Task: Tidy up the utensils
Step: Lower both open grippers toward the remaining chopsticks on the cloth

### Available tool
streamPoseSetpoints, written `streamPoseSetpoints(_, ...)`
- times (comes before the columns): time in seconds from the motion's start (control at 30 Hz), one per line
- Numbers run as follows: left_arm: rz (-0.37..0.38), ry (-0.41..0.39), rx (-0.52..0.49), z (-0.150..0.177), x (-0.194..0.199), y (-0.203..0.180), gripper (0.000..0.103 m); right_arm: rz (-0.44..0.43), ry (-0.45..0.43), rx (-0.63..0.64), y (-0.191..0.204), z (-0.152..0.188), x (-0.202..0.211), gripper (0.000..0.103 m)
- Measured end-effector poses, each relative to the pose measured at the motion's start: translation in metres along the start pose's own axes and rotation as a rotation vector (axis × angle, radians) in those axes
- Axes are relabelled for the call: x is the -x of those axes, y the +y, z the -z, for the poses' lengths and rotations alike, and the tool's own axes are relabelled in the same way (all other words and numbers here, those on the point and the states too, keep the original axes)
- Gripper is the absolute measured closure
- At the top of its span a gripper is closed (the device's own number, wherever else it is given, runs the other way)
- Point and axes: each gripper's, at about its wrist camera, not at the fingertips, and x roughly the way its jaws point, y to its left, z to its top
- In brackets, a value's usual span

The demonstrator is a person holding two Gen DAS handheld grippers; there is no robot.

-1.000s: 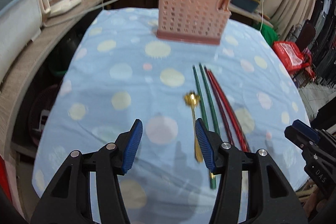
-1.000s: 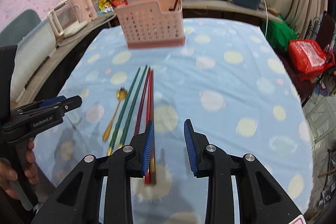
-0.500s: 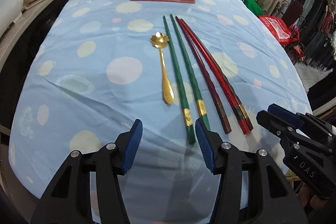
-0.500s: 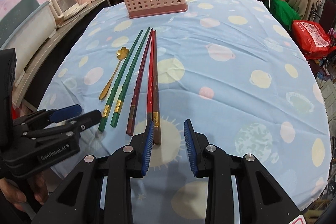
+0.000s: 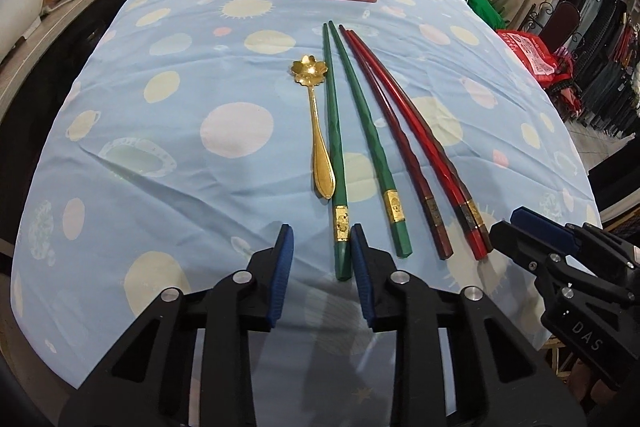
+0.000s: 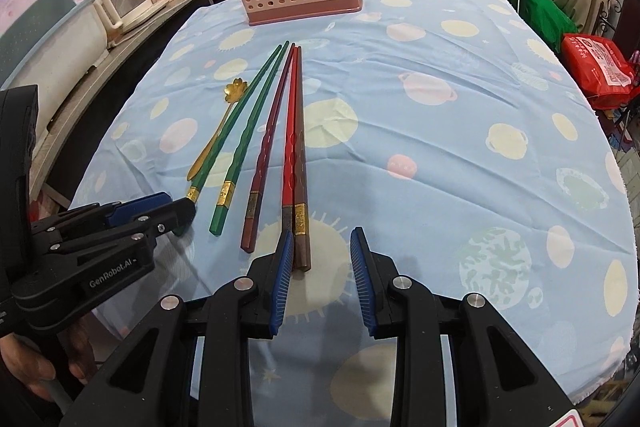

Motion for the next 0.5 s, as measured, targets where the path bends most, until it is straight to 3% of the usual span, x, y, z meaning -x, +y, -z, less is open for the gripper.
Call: streamPoseSetpoints(0.5,0.001,-0.019,-0.004,0.002,-0.002,0.0,0.077,0.021,-0.006,0.041,0.008,-0.003,-0.012,0.077)
